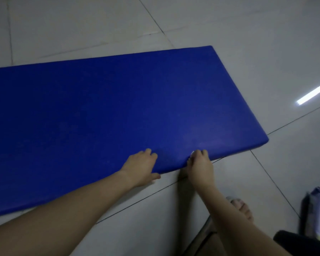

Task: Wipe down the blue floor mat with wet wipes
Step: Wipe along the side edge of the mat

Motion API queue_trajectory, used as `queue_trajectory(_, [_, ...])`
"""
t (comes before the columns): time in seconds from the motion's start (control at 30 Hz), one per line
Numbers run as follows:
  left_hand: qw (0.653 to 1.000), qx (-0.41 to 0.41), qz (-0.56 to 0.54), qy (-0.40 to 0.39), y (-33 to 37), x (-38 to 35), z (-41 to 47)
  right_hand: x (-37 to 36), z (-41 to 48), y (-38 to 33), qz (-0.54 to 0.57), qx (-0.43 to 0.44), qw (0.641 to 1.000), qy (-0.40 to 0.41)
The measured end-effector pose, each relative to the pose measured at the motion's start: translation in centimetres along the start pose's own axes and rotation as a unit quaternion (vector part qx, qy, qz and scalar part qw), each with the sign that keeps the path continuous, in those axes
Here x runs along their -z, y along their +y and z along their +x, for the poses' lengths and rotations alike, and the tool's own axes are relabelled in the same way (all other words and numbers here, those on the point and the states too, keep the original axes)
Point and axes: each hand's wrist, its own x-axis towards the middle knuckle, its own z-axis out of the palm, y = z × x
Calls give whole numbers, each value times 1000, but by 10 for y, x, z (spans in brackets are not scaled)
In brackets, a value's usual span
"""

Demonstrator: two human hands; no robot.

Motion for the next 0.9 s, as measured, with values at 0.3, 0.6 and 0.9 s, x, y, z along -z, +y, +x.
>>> queue_trajectory(0.3, [992,-55,113,-22,11,-6,24,18,13,14,90,-69,991,-64])
queue_trajectory(0.6, [987,-44,44,-148,-14,36,3,12,-5,-9,137,-19,987,-83])
queue_trajectory(0.9, [966,66,152,-196,-90,15,-67,-53,-63,-79,77,162,971,-156])
